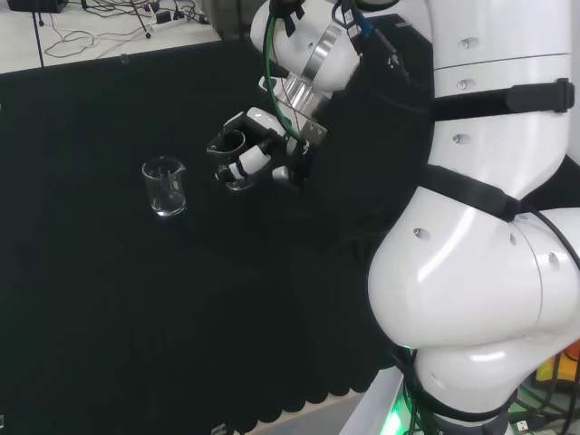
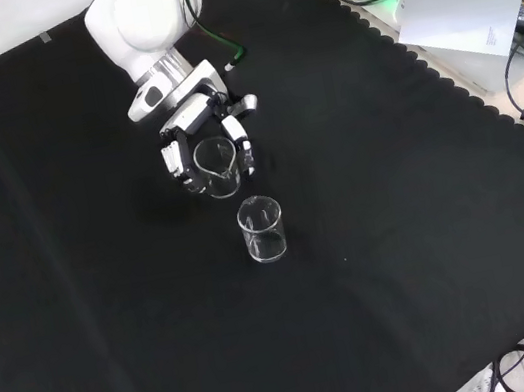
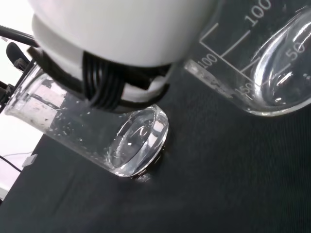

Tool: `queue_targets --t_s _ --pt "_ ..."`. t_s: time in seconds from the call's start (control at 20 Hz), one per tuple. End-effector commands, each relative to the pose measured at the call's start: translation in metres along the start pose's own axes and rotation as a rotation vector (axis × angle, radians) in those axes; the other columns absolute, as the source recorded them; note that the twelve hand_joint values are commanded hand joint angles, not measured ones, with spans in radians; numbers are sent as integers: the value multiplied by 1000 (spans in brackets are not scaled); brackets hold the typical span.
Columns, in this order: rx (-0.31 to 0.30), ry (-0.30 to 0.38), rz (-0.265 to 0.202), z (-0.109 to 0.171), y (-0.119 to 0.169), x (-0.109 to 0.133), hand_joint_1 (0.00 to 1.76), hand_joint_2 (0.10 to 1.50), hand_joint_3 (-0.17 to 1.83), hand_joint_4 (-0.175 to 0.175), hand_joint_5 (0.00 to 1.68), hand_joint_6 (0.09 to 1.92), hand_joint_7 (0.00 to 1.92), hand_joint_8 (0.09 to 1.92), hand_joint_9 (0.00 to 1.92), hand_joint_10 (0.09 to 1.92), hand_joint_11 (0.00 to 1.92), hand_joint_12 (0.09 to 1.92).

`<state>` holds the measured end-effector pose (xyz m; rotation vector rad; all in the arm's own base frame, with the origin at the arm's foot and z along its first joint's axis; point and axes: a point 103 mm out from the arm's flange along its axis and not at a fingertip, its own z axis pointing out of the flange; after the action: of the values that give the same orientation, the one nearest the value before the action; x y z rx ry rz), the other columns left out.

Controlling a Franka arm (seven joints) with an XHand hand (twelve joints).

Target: Place the beaker back on the table.

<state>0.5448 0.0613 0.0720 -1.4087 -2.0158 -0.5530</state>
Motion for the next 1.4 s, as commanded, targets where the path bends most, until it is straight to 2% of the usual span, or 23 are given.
queue_targets --t_s 0.05,0.15,0.4,0.55,0.65,0.85,0.95,1.0,1.05,1.1,1.15,1.25,1.4 --pt "-23 34 -4 8 5 -13 1293 702 705 -175 1094 973 1145 960 1406 807 1084 828" --pt "-32 21 -1 14 9 -9 1293 707 691 -175 1097 963 1148 949 1407 793 1084 822" --pt "-28 -18 -15 6 2 -21 1294 716 669 -175 1101 946 1152 932 1407 768 1086 812" --pt "-6 -20 0 9 2 -28 1389 742 575 -175 1104 896 1110 925 1246 812 1082 798" --pt "4 -42 11 21 7 -20 1405 750 552 -175 1103 888 1101 926 1217 818 1080 794" --pt "-2 -42 23 23 8 -21 1408 773 510 -175 1099 881 1095 924 1204 811 1077 791" --pt "5 -36 23 15 2 -30 1413 720 598 -168 1056 946 1156 907 1248 751 1073 817" --pt "13 -29 21 11 0 -35 1356 832 454 -170 1003 1003 1090 967 1186 741 1013 887" --pt "19 -38 18 7 -2 -37 1298 827 443 -121 894 1023 1003 959 1097 715 893 986" --pt "19 -49 14 4 -3 -38 1257 759 541 -77 791 1026 921 916 1013 676 752 1092" --pt "24 -59 8 1 -4 -37 1231 686 657 -51 714 1022 855 870 940 641 637 1176" --pt "47 -89 -8 0 -5 -32 1196 584 791 -40 588 982 721 797 792 597 445 1282" --pt "69 -98 -12 -3 -6 -30 1166 523 829 -49 478 903 592 778 657 615 299 1345"
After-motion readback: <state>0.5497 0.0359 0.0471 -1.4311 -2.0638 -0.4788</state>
